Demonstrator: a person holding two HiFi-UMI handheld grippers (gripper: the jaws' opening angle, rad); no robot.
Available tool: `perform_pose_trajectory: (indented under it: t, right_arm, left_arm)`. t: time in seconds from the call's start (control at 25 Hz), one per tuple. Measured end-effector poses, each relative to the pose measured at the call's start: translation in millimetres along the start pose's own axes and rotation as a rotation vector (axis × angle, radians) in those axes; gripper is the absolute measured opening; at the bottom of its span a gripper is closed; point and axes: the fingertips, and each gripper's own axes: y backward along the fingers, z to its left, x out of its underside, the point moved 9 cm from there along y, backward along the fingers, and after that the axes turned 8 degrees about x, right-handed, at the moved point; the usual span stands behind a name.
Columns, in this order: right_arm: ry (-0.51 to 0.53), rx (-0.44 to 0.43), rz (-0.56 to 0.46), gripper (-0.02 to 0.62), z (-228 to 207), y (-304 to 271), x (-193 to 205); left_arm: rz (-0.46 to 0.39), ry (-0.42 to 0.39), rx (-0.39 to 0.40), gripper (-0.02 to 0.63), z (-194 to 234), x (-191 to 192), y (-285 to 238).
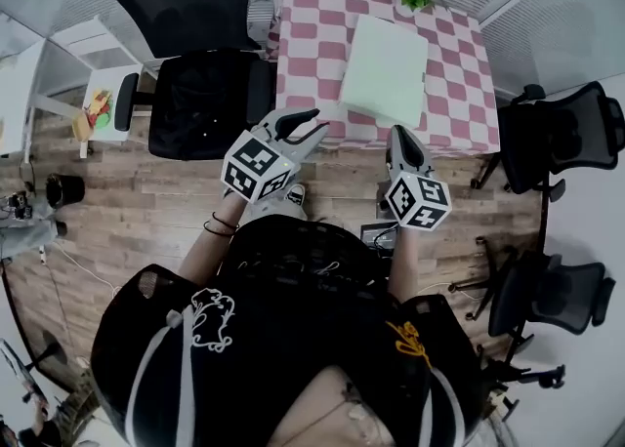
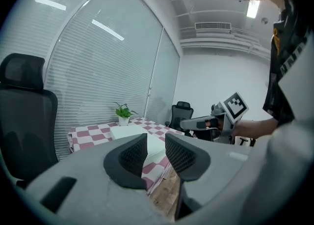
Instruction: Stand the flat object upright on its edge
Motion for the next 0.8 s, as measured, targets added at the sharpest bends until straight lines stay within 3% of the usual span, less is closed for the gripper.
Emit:
perform_pose_trajectory:
  t: [0.48,0.64,0.8]
  right_arm:
    - [-0.005,0.060,0.008,0.026,-85,-67,-26]
    - [-0.016,-0.007,0.053,0.026,-122,-111,-24]
    - [-0.030,-0.085,0.159,0.028,-170,-166,-12]
  left_arm:
    - [0.058,0.036,0.040,0.112,64,-9,-76]
    - [0.084,0.090,0.010,0.123,89,-1,-106]
    - [0.139,0.160,-0.014,0.207,118,13,-150]
